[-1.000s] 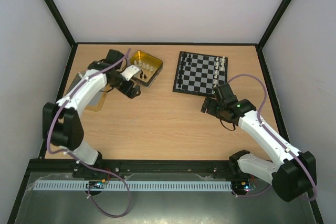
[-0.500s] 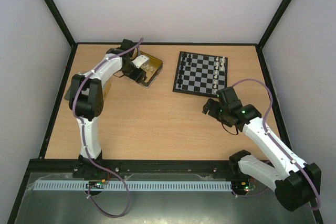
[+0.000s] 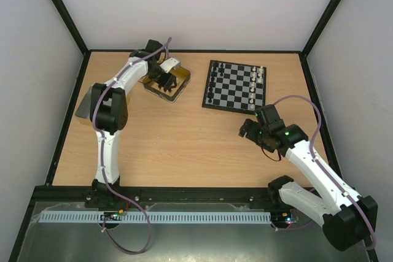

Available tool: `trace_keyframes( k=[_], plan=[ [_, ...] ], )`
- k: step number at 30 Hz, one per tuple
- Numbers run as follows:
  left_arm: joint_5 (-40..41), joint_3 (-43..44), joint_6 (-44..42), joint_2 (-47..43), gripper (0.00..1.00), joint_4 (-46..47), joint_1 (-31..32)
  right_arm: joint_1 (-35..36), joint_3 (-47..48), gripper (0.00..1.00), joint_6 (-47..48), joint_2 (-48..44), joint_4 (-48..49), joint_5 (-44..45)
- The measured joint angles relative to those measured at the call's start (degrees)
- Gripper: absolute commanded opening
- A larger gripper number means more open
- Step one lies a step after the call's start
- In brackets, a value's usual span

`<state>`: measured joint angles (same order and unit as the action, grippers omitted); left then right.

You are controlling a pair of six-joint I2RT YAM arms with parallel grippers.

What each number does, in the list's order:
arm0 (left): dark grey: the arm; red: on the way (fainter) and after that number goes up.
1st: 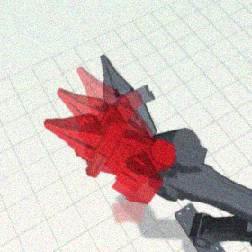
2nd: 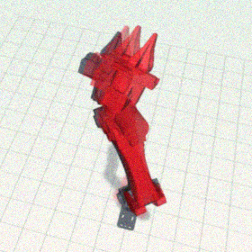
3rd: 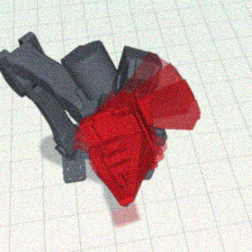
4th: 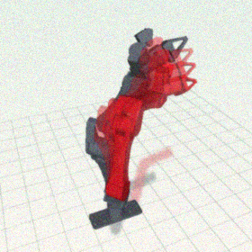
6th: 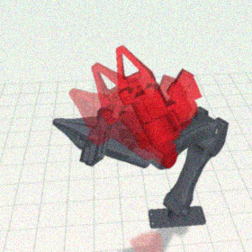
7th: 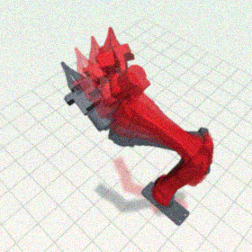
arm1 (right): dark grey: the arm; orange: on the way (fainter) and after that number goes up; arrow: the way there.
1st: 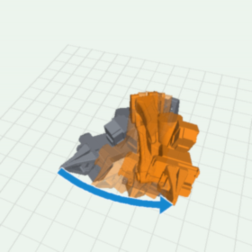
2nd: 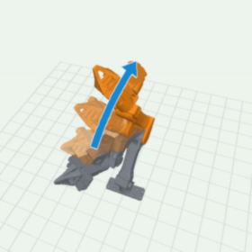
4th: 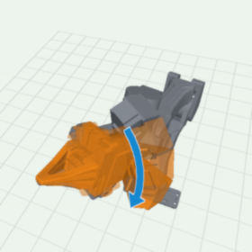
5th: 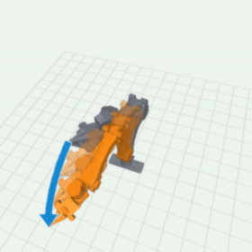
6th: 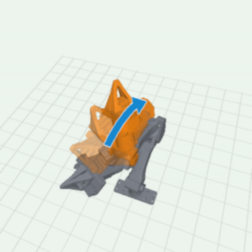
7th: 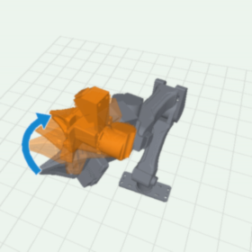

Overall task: Set up the chess pieces on the board
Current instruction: Move the storage box to the center of the board.

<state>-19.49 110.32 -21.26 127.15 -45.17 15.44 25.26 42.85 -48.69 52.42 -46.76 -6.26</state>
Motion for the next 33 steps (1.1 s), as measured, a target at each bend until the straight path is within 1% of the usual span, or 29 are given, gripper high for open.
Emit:
trace_keyframes(
  k=[12, 17, 24, 30, 33],
  plan=[
    [-3.39, -0.11, -0.13, 2.93, 0.53, -1.64, 1.29, 0.0, -0.22, 0.98, 0.63, -0.26, -1.22, 0.46],
    [-4.13, -2.08, -0.15, 2.93, 0.53, -1.42, 1.55, 0.0, -0.24, 0.98, 0.83, -0.26, -1.25, 0.63],
    [-5.05, -12.81, -0.81, -0.02, 0.51, 0.22, 2.03, 0.0, -1.05, 0.98, 1.4, -0.24, -1.2, 0.63],
    [-5.25, -23.12, -0.87, -8.52, 0.52, 1.05, 2.64, 0.0, -1.81, 0.98, 2.47, 0.33, -0.94, 0.63],
    [-5.38, -29.29, -0.87, -14.23, 0.53, 1.4, 4.13, 0.0, -2.91, 0.98, 3.1, 0.55, -0.44, 0.59]
  ],
)
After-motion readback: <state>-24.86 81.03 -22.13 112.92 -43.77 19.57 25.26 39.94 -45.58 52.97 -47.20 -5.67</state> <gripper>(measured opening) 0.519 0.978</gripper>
